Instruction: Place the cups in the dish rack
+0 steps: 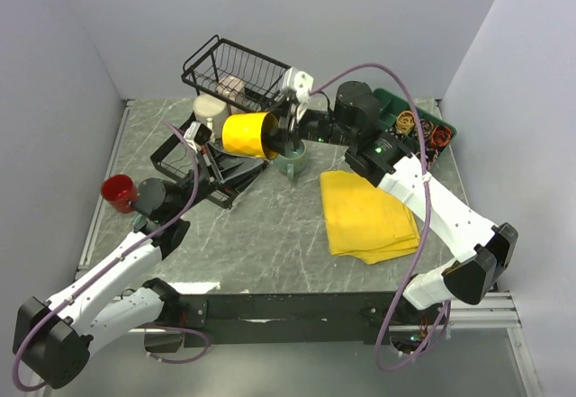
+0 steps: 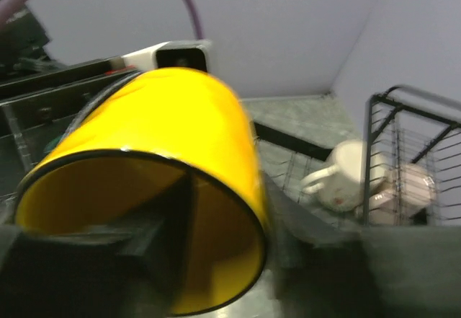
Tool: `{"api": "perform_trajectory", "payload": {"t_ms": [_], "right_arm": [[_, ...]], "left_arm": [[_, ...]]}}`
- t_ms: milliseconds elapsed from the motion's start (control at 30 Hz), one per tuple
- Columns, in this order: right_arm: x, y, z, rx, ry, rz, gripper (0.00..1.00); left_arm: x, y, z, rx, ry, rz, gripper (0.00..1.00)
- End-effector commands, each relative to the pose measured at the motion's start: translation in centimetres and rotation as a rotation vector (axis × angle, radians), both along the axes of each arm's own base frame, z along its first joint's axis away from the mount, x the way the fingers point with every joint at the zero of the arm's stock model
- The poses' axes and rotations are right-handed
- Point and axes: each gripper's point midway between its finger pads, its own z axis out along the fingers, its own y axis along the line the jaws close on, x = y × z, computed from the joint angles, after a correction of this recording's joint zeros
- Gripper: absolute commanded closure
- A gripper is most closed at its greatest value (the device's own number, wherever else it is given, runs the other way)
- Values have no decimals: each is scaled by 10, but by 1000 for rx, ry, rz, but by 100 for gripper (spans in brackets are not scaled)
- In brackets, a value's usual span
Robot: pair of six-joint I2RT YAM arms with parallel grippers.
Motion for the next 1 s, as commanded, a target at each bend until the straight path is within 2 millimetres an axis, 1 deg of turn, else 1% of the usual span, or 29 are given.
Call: {"api": "perform_trajectory", "payload": {"t_ms": [0,33,67,133,167,200,267,300,367,467,533,567,600,633,667,700,733,767,800,833,867,900,933,967], "right_arm": [[-25,-3,1,-18,-35,77,40],[-24,-4,0,-21,-33,72,38],[-23,-5,0,-23,-34,69,32],[-22,-7,-2,-38,-45,61,27],[-23,-9,-1,-42,-56,55,22],[-22,-11,-1,-51,-78,55,21],[-22,-20,2,-62,-94,54,14],[-21,-23,2,-67,-106,50,12],[-21,-33,2,-80,-116,49,9],[-23,-43,-3,-110,-135,51,8],[-23,-53,-11,-137,-133,47,8],[-26,-58,-10,-140,-143,43,8],[-24,-65,-13,-151,-146,31,7],[-27,-69,-25,-174,-117,38,7],[-33,-77,-24,-172,-125,37,7],[-34,-83,-40,-194,-99,37,7],[-33,-93,-48,-200,-82,30,7],[-41,-102,-50,-196,-85,31,7],[-43,-108,-74,-222,-47,38,7],[-41,-119,-86,-233,-23,19,7],[-50,-125,-91,-229,-26,36,7],[-52,-132,-118,-261,1,35,7],[-50,-140,-128,-267,15,10,7],[-55,-145,-133,-255,14,10,7]], "left_arm": [[-11,22,38,-129,-153,72,99],[-10,24,37,-128,-153,79,99],[-10,25,36,-128,-155,85,99],[-8,29,33,-118,-160,106,99],[-4,29,28,-103,-149,116,99],[-1,32,26,-93,-149,135,99],[0,36,20,-71,-148,153,99],[4,38,17,-62,-140,170,99],[5,41,9,-51,-130,174,99],[8,45,0,-34,-121,187,99],[14,48,-7,-3,-115,214,99],[16,49,-10,13,-114,223,99],[21,52,-15,38,-113,243,99],[28,54,-24,82,-100,268,99],[32,55,-29,112,-98,283,99],[39,61,-35,144,-97,311,99],[45,63,-40,194,-121,339,99],[54,66,-53,249,-82,358,99],[63,71,-61,293,-68,391,99],[70,74,-64,360,-114,433,99],[78,76,-80,423,-62,442,99],[84,79,-86,464,-60,465,99],[94,83,-88,524,-92,506,99],[98,84,-98,558,-68,509,99]]}}
